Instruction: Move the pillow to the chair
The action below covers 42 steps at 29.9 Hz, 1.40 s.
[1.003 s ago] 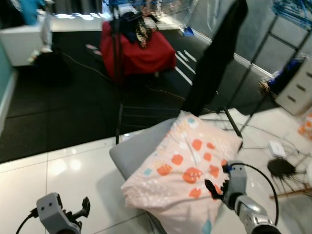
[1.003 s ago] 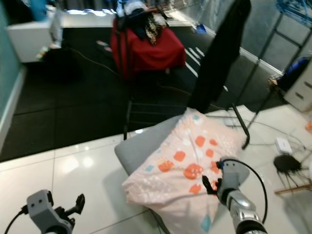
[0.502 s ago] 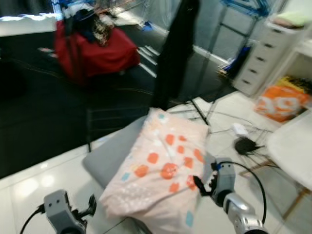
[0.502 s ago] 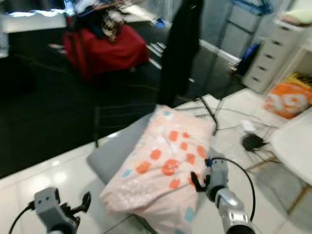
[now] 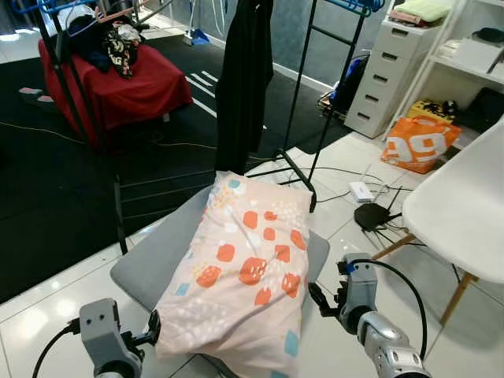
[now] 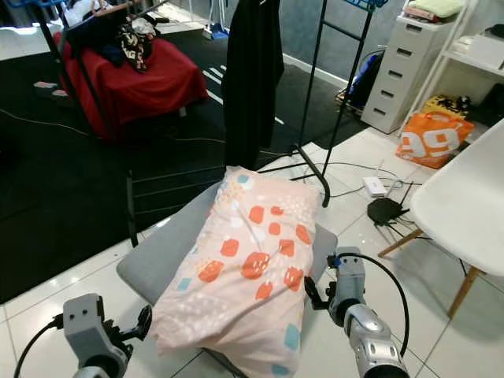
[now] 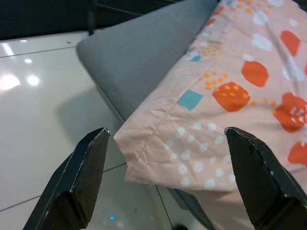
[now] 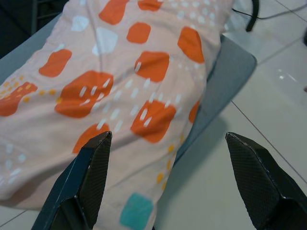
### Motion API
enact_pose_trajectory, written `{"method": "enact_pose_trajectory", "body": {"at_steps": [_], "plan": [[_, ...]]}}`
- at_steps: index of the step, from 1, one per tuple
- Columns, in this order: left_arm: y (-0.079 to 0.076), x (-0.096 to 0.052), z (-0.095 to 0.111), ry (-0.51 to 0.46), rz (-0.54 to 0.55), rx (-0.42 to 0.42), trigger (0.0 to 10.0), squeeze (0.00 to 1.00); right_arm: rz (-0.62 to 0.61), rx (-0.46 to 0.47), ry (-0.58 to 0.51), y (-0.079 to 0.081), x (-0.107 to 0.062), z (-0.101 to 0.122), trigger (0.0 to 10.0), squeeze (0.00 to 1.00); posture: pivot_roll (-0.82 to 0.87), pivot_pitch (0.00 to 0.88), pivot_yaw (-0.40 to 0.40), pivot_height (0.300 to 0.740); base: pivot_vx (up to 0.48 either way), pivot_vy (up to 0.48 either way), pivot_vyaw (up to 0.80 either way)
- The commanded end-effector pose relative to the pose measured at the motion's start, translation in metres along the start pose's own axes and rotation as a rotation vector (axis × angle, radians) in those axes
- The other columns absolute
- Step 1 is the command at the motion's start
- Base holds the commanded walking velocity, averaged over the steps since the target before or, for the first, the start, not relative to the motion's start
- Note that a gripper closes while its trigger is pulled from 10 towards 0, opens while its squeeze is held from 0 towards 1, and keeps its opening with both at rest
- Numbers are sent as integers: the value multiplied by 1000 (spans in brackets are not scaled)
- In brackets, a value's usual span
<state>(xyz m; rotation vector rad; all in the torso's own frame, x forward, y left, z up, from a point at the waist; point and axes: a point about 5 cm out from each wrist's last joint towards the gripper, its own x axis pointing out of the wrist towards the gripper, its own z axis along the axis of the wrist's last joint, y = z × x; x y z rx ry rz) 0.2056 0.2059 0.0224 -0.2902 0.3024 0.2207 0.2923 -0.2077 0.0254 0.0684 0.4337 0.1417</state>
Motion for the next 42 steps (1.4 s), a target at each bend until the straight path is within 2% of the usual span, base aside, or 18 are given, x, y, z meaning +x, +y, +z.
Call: {"method": "enact_pose_trajectory", "body": {"at_steps": [1,10,31,37,42], "plan": [[-2,-2,-4,24,-4,0,10000,0,-18,14,15,-4,-2,-3,10000,0,-152,85,-34,740,0,-480,0],[-2,-3,-3,29,7,-1,10000,0,14,21,4,-6,-3,1,10000,0,-148,84,-33,740,0,-467,0],[-2,-3,2,23,15,-4,10000,0,71,29,35,-11,-4,1,10000,0,-150,85,-34,740,0,0,800],[-4,-2,2,26,-9,2,10000,0,-18,82,73,-23,-3,-2,10000,0,-151,86,-34,740,0,0,400],[-4,-2,2,36,-19,18,10000,0,-93,94,116,-31,-4,-5,10000,0,-150,87,-30,740,0,-480,0]]}}
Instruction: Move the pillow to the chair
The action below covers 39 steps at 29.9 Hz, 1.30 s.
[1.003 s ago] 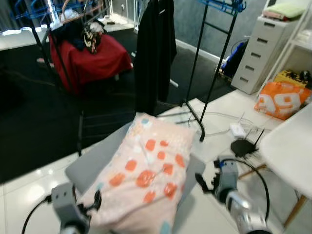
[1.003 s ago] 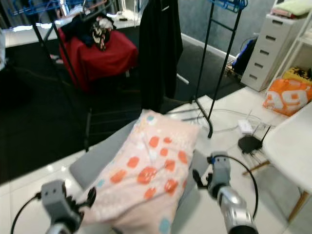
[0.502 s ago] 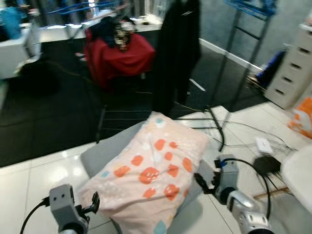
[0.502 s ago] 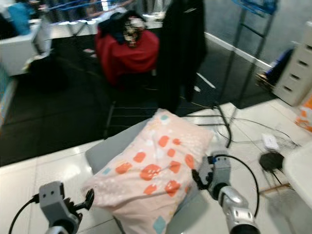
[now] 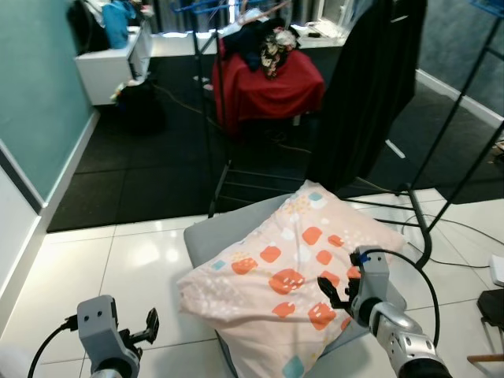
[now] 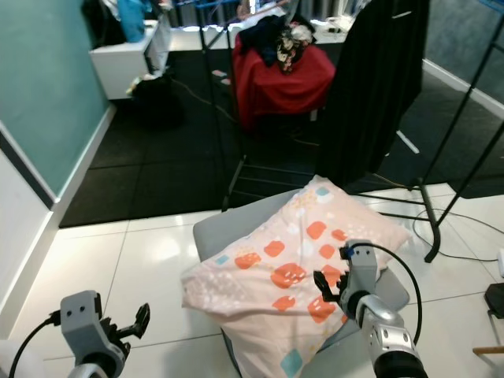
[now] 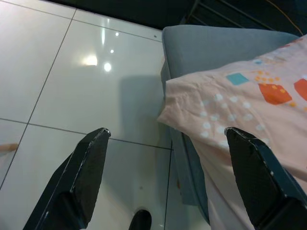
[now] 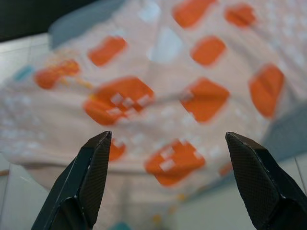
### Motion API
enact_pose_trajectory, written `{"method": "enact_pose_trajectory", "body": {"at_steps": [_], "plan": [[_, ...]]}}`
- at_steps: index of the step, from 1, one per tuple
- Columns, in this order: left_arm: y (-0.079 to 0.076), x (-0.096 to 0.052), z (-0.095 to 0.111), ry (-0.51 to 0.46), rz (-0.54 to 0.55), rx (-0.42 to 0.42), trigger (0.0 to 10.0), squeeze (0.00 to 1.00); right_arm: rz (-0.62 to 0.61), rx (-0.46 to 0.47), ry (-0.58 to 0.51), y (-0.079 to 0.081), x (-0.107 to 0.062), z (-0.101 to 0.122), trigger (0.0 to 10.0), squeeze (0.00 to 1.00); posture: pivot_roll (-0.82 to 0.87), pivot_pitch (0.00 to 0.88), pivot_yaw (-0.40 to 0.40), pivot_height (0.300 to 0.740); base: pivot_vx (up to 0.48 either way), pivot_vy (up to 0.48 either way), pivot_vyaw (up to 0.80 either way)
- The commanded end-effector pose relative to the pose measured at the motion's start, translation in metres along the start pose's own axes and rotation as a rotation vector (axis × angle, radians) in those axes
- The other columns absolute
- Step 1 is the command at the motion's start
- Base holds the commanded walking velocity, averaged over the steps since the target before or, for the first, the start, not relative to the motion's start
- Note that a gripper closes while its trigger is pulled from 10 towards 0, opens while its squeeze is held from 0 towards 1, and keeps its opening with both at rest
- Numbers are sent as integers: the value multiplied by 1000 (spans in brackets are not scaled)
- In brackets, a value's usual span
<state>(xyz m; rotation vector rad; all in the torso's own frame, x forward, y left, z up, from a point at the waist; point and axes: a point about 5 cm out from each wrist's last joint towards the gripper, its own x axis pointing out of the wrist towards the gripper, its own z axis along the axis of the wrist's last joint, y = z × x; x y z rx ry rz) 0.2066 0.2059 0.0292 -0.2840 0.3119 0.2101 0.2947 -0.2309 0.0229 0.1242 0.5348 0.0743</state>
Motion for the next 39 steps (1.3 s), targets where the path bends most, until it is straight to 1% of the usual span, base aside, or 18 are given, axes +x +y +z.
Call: {"method": "enact_pose_trajectory", "body": {"at_steps": [1,7,12,16,18,20,21,22,26,30,31,32,33,34,37,39], "plan": [[-2,0,-4,27,-9,7,10000,0,-60,22,27,-11,-3,-5,10000,0,-150,87,-30,740,0,-337,0],[0,0,-3,18,3,-2,10000,0,-97,39,49,-17,-4,-5,10000,0,-150,88,-32,740,0,-56,0],[2,2,0,14,11,9,10000,0,-42,151,69,-10,0,-3,10000,0,-150,89,-33,735,0,0,0],[4,3,2,8,15,14,10000,0,-14,193,55,-6,2,1,10000,0,-150,89,-33,720,0,0,0],[5,3,2,7,16,15,10000,0,-7,200,51,-6,3,2,10000,0,-150,89,-33,715,0,0,0],[5,3,3,3,14,22,10000,0,34,204,33,-1,4,6,10000,0,-152,90,-32,710,0,0,0],[5,3,3,3,14,22,10000,0,34,204,33,-1,4,6,10000,0,-152,90,-32,710,0,0,0],[5,4,4,0,13,30,10000,0,63,200,27,3,5,9,10000,0,-153,87,-31,710,0,0,0],[4,5,6,-8,11,38,10000,0,84,191,43,6,6,9,10000,0,-152,81,-34,710,0,0,0],[3,7,9,-18,8,46,10000,0,71,192,72,5,6,7,10000,0,-152,75,-34,705,0,0,0],[2,8,10,-23,4,57,10000,0,40,184,88,2,6,5,10000,0,-151,74,-34,700,0,0,0],[2,8,10,-23,4,57,10000,0,40,184,88,2,6,5,10000,0,-151,74,-34,700,0,0,0],[2,8,11,-26,0,66,10000,0,4,159,104,-2,6,3,10000,0,-153,71,-34,695,0,0,0],[2,8,11,-26,0,66,10000,0,4,159,104,-2,6,3,10000,0,-153,71,-34,695,0,0,0],[1,9,14,-43,-21,55,10000,0,-23,159,109,-6,5,2,10000,0,-151,72,-32,685,0,0,0],[-1,9,20,-72,-38,40,10000,0,-11,193,92,-5,5,4,10000,0,-152,73,-33,676,0,0,0]]}}
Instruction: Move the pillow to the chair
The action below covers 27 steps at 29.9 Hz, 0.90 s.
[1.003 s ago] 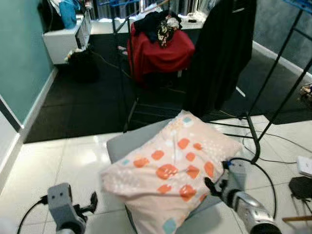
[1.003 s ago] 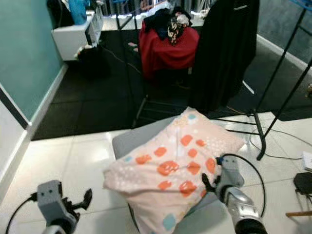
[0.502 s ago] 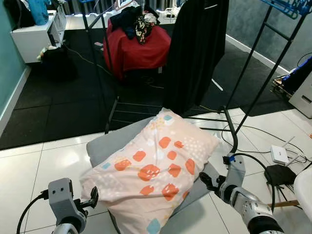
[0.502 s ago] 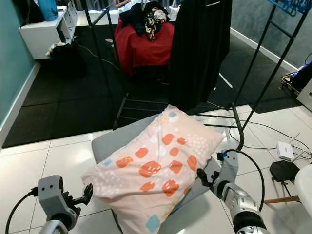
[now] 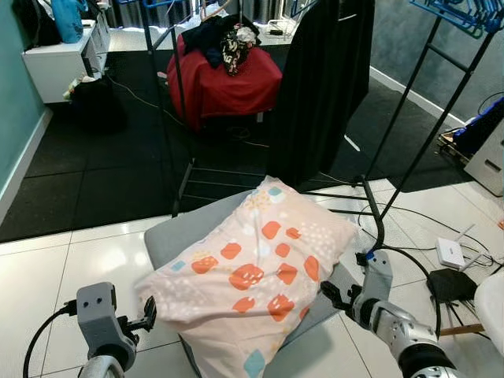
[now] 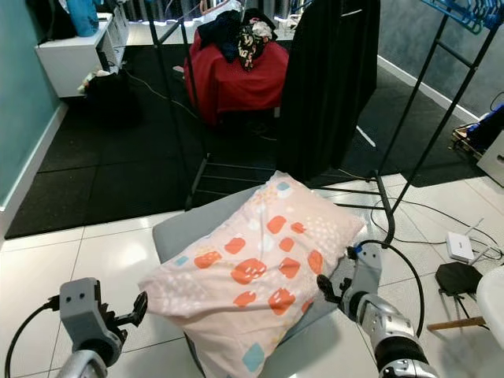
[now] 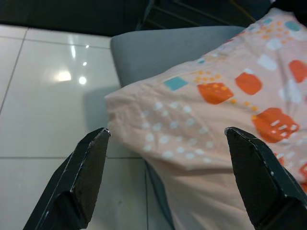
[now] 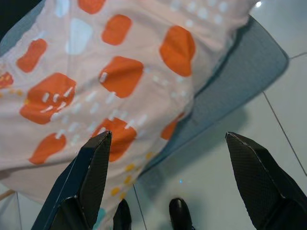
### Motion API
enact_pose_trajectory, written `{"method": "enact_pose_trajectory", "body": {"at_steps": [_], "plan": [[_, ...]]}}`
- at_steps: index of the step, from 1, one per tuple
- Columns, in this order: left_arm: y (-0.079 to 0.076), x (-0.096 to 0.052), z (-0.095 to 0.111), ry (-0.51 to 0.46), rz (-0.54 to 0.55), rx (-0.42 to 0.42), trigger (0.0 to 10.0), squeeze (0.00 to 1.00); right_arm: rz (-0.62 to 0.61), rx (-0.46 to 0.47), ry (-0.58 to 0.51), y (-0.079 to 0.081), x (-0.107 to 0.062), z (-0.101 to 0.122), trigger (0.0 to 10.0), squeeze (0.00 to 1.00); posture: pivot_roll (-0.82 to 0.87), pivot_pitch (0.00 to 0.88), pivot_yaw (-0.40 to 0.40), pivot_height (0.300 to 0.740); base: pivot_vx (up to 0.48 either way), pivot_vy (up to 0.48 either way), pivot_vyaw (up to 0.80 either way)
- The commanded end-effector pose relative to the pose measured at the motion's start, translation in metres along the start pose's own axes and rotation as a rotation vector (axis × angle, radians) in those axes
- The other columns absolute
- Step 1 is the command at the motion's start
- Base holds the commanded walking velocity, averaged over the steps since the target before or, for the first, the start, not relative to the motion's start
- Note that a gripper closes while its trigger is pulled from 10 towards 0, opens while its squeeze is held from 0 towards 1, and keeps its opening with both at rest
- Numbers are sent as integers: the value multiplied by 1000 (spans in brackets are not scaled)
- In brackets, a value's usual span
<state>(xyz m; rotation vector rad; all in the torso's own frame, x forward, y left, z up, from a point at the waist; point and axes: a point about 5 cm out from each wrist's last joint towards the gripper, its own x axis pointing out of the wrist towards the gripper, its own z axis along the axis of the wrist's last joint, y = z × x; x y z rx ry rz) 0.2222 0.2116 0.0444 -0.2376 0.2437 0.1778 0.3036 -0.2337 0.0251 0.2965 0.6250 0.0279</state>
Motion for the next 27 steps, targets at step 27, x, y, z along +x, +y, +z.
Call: {"method": "enact_pose_trajectory", "body": {"at_steps": [27], "plan": [[-1,3,15,-45,-28,14,10000,0,48,224,-73,7,5,15,10000,0,-131,68,-20,607,0,0,0]]}}
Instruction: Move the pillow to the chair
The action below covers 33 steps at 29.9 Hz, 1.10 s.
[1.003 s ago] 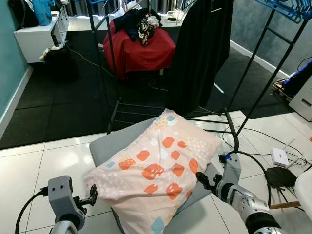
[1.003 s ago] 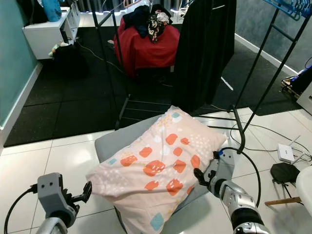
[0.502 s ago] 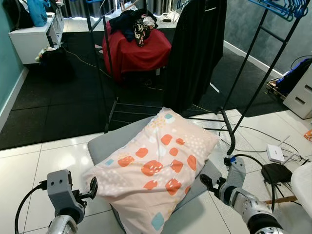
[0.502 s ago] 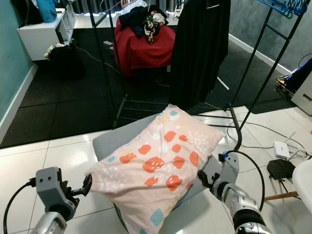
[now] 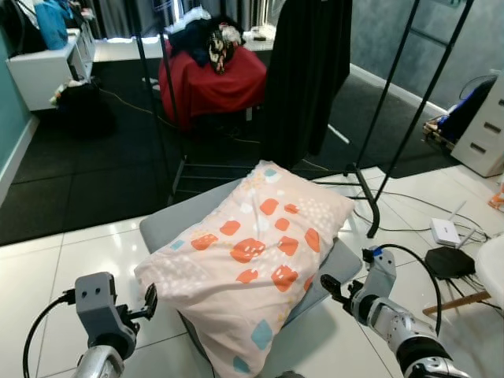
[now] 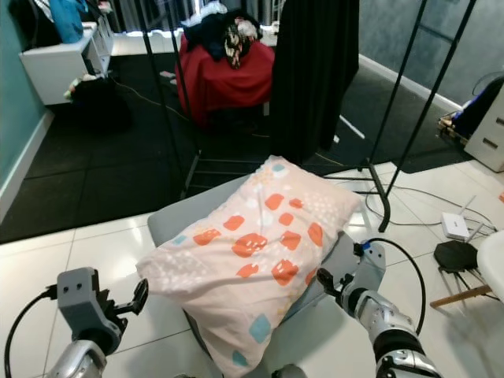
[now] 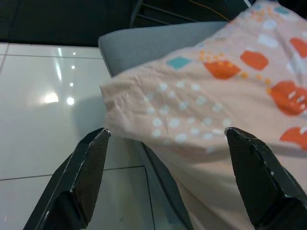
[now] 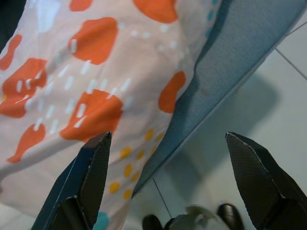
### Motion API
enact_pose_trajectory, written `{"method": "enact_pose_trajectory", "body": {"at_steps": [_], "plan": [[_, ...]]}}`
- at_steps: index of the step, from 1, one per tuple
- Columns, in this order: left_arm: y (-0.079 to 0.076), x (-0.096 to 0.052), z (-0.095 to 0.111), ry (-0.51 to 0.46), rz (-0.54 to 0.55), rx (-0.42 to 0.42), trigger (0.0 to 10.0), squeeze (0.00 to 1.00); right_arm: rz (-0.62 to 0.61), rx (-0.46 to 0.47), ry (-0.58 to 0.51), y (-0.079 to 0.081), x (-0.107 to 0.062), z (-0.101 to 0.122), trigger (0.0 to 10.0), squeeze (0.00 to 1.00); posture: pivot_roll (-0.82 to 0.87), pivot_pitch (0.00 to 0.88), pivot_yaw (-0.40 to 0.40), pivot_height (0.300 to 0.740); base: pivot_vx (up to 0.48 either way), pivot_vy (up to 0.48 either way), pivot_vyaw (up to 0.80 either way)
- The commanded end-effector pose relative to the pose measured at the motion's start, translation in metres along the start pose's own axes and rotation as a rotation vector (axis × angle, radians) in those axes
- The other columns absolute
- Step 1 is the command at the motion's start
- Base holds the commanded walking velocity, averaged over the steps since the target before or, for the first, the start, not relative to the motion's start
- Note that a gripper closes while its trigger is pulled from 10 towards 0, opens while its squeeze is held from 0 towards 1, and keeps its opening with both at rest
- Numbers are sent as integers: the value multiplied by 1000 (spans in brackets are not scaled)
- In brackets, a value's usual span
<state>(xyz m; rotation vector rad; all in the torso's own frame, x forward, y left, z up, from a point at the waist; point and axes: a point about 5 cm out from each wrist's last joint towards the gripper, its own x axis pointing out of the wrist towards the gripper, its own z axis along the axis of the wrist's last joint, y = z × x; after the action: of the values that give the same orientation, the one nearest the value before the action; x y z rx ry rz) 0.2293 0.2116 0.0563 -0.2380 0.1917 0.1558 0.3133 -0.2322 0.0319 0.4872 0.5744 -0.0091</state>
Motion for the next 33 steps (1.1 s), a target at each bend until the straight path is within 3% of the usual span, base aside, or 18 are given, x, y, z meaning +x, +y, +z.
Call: {"method": "enact_pose_trajectory", "body": {"at_steps": [1,8,11,22,33], "plan": [[3,0,4,-1,0,19,10000,0,47,59,-35,8,3,6,10000,0,-129,70,-17,602,0,0,0],[5,0,8,-7,0,26,10000,0,124,123,-47,18,6,7,10000,0,-129,73,-10,587,0,0,0],[7,2,13,-20,-3,34,10000,0,235,236,-28,33,9,2,10000,0,-112,80,-7,572,0,0,0],[8,3,23,-47,-7,46,10000,0,227,326,-47,34,11,-3,10000,0,-86,93,4,548,0,0,0],[15,-4,36,-60,-11,105,10000,0,354,448,-40,49,13,-9,10000,0,-44,130,28,513,0,0,0]]}}
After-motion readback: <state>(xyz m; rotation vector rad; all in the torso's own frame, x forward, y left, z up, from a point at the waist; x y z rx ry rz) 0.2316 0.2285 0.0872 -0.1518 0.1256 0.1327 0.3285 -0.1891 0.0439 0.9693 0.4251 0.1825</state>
